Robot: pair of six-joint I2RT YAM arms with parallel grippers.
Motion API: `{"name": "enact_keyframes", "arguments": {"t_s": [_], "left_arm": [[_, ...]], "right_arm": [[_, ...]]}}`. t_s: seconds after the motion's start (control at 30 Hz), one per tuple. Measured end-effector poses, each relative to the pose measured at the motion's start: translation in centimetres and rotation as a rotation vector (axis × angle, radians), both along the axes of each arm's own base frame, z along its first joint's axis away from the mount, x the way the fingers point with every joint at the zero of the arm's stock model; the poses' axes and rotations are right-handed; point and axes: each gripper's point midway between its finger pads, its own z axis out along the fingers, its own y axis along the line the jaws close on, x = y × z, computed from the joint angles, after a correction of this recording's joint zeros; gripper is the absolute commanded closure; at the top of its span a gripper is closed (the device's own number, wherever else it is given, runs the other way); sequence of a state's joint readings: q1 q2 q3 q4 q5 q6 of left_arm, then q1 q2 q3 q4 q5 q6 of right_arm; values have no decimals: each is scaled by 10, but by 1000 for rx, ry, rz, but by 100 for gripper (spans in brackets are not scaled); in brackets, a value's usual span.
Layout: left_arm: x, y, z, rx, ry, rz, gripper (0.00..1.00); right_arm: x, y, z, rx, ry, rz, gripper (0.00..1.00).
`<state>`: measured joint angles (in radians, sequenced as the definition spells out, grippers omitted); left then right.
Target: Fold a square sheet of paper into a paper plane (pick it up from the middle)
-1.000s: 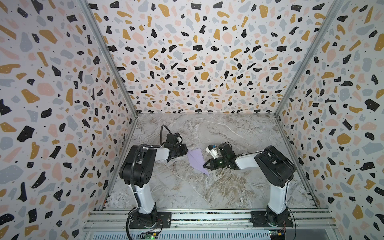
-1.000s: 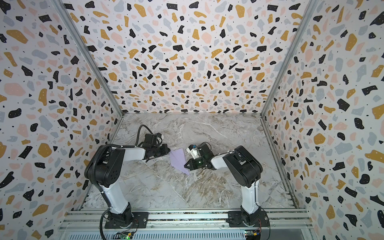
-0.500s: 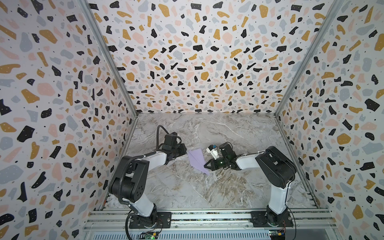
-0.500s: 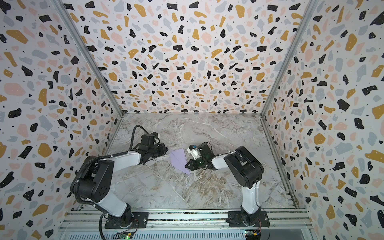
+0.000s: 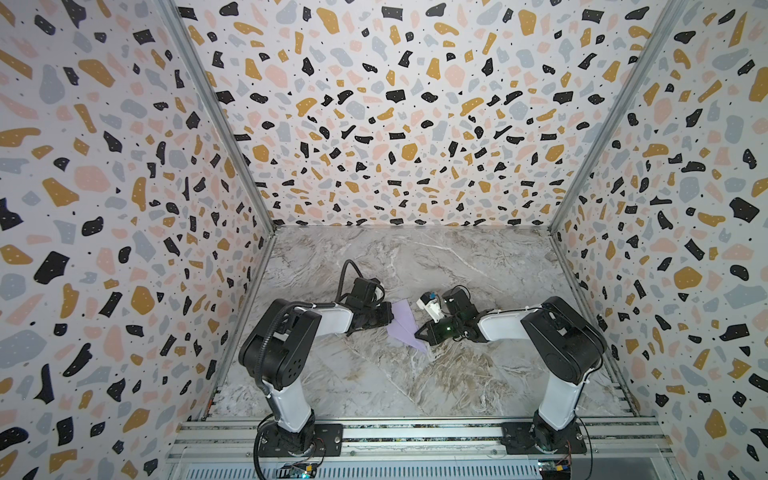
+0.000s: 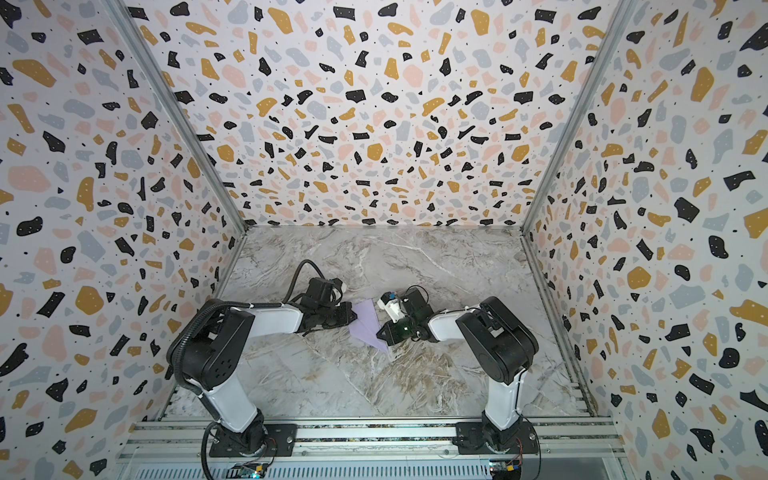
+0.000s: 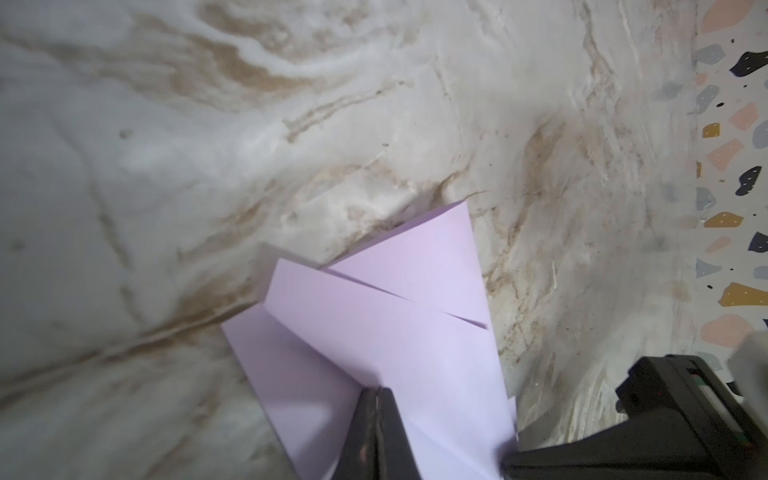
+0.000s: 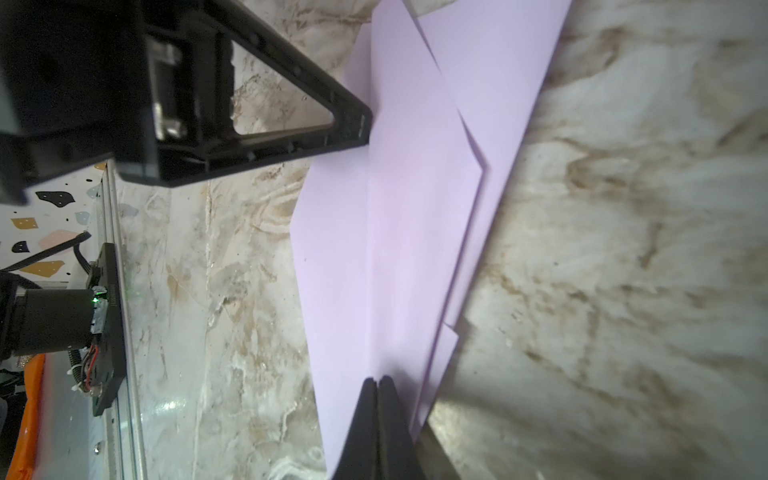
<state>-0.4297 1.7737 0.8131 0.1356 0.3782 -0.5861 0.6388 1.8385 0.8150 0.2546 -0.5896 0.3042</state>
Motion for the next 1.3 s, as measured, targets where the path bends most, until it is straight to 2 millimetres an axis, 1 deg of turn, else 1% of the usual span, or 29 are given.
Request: {"name": "enact_keyframes", "arguments": {"t_s": [0.13, 0.33, 0.43, 0.57, 0.7, 0.8, 1.0, 1.17, 1.3], "left_arm": [[5, -3, 0, -2, -4, -3, 97], [5, -3, 0, -2, -2, -4, 98], [4, -2, 1, 0, 0, -4, 96], [5, -4, 12, -15, -21, -7, 92], [9, -7, 19, -30, -40, -10, 92], [13, -10, 17, -34, -38, -13, 93], [17, -10, 0, -17, -4, -8, 98], [19, -9, 0, -7, -8, -1, 100], [19, -9, 0, -5, -8, 0, 100]], "right_arm": [[0, 0, 1, -3, -6, 10, 99], [-1, 3, 2, -17, -17, 31, 99], [1, 4, 4, -32, -26, 33, 99], [2, 4, 3, -48, -32, 31, 99], [3, 3, 3, -50, -36, 32, 99], [3, 3, 3, -50, -36, 32, 99], [3, 3, 3, -51, -44, 38, 99], [2, 5, 5, -59, -74, 53, 99], [2, 11, 14, -62, -115, 56, 99]]}}
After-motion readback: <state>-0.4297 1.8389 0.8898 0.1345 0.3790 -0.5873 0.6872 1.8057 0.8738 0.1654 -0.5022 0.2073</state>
